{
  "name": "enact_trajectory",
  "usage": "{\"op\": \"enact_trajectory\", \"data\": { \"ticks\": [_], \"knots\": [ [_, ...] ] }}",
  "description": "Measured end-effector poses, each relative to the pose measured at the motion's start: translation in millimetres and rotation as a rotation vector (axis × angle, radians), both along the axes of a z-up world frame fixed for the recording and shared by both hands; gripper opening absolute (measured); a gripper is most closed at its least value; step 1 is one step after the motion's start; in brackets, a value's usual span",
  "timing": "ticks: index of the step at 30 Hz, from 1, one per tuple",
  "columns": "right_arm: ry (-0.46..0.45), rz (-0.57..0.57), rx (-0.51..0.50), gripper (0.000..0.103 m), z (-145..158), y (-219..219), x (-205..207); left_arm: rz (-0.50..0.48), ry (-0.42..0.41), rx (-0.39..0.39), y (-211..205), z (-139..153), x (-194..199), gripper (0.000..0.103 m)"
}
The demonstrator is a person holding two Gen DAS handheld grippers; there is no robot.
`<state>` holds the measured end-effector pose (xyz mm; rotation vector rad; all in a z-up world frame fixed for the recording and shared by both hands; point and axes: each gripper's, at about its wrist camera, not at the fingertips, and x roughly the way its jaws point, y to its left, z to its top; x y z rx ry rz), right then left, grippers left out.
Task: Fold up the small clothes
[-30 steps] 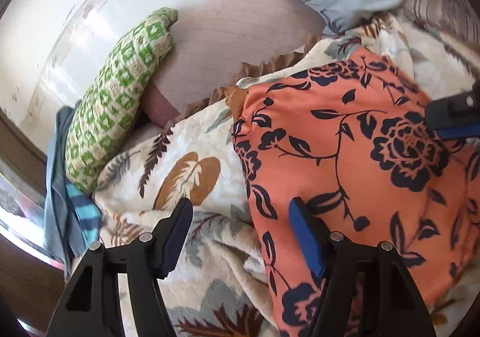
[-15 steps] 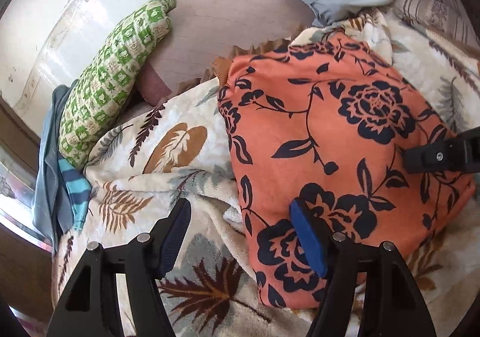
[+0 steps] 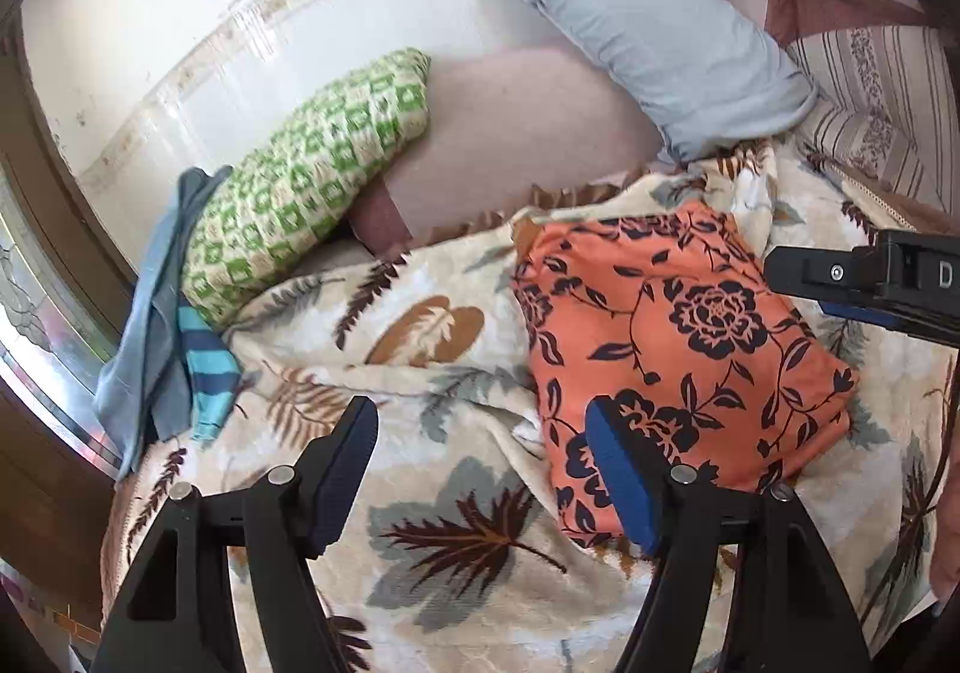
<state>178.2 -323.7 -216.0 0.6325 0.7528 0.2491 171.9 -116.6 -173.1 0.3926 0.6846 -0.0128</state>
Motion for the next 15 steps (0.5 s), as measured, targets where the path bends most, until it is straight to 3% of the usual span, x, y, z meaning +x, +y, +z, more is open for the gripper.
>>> {"op": "enact_trajectory", "data": {
  "ticks": [9,15],
  "knots": [
    [-0.065,-0.010,0.007,0.069,14.6,10.1,-18.0,0.014,-0.027,-0.028,6.1,16.5,-14.8,0.073],
    [-0.053,-0.025,0.009,0.069,8.3,0.6,-22.6,0.011,-0.003,-0.036,3.5,6.3,-12.7,0.073]
  ]
}}
